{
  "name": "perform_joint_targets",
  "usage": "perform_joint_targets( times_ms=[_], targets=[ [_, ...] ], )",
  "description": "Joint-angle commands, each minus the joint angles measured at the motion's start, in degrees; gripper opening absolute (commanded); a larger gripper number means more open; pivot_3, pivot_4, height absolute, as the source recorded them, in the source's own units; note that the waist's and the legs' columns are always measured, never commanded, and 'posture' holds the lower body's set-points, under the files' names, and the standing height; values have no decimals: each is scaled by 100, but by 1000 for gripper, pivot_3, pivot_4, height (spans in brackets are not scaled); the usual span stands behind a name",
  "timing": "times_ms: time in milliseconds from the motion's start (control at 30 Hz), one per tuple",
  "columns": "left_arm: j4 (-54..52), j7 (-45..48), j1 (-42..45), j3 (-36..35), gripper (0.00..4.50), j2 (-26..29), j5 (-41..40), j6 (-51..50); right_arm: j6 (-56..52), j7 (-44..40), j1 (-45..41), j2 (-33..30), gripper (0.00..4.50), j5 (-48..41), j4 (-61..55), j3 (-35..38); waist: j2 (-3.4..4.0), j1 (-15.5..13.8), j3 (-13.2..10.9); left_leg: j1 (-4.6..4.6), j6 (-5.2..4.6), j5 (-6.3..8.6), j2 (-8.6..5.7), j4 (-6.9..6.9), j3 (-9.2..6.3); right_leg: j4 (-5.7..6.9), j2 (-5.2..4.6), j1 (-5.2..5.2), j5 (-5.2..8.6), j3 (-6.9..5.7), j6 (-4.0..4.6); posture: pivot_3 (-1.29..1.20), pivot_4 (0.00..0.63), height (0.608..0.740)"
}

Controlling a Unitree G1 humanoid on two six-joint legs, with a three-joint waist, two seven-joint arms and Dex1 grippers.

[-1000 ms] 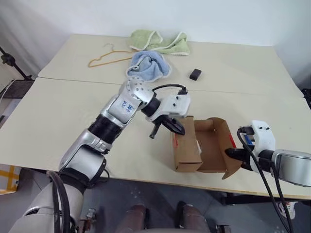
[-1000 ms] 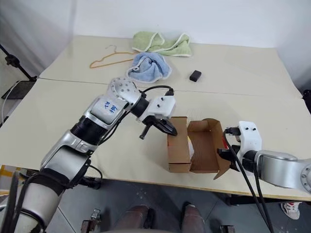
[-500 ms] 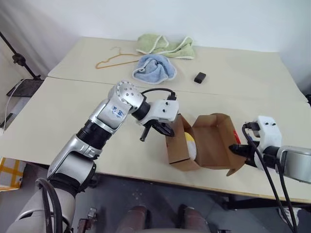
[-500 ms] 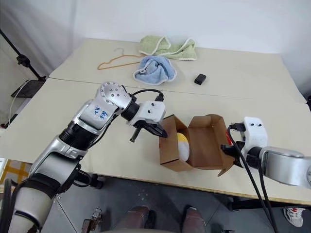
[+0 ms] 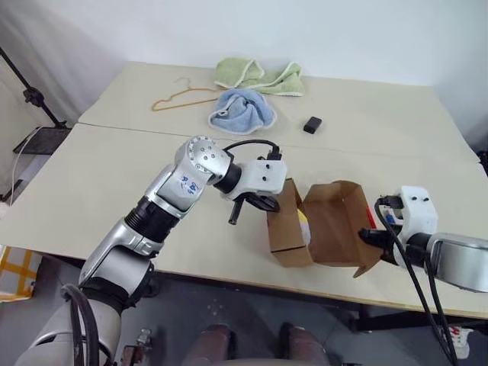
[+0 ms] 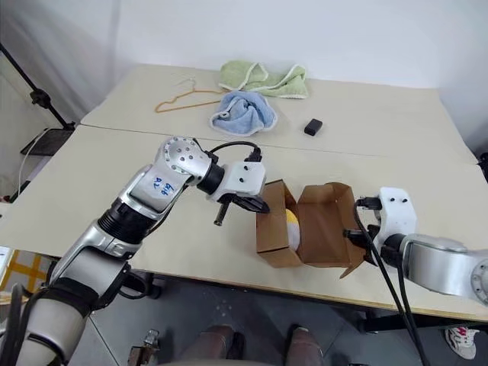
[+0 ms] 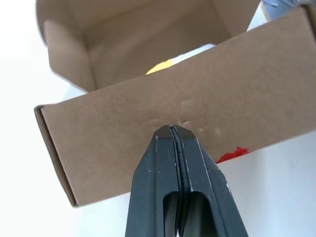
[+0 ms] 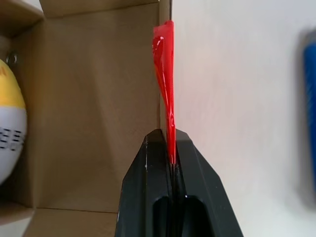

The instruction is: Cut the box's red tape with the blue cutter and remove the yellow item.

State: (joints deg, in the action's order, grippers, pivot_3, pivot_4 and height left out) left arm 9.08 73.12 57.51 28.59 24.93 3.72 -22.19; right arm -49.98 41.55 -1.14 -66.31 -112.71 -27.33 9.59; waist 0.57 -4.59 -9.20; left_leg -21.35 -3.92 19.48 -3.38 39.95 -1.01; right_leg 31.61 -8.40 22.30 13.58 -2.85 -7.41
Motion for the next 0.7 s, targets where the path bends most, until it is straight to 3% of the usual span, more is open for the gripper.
perform_joint_targets(
  times_ms=[33, 200, 300, 333, 433, 700],
  targets=[
    [317, -70, -435, 638, 0, 107, 585, -204, 66, -4, 173, 171, 7, -29, -24, 413, 6, -10, 4, 7, -2, 1, 0, 0, -1, -1, -2, -9, 2, 1, 3, 0, 150, 740],
    [279, -64, -504, 615, 0, 60, 657, -294, 73, -33, 298, 535, 7, -29, 138, 619, 15, -19, -4, 8, -16, -1, -12, 1, -18, -17, -6, -32, 9, 12, 16, 0, 150, 740],
    [376, -134, -512, 609, 0, -68, 720, -276, 105, -66, 216, 871, 7, -29, 236, 602, -16, -14, -13, -65, -3, -6, -13, 7, -24, 33, -2, 55, -2, 10, -1, 0, 150, 740],
    [424, -171, -492, 591, 0, -136, 727, -273, 105, -68, 163, 987, 7, -29, 277, 591, -8, -16, -10, -85, 33, -21, -20, 8, -23, 38, -3, 90, -47, 7, -83, 0, 150, 740],
    [607, -262, -413, 530, 0, -309, 737, -241, 47, -19, 17, 1189, 7, -29, 403, 554, 4, -13, -10, -113, 44, -27, -26, -2, -18, 56, 18, 126, -50, -2, -87, 0, 150, 740],
    [1047, -443, -133, 243, 0, -609, 656, -148, -199, 51, -247, 1053, 7, -29, 440, 466, 5, -2, -14, -115, 12, -11, -34, -3, 0, 35, 34, 123, -47, -18, -84, 0, 150, 740]
  ],
)
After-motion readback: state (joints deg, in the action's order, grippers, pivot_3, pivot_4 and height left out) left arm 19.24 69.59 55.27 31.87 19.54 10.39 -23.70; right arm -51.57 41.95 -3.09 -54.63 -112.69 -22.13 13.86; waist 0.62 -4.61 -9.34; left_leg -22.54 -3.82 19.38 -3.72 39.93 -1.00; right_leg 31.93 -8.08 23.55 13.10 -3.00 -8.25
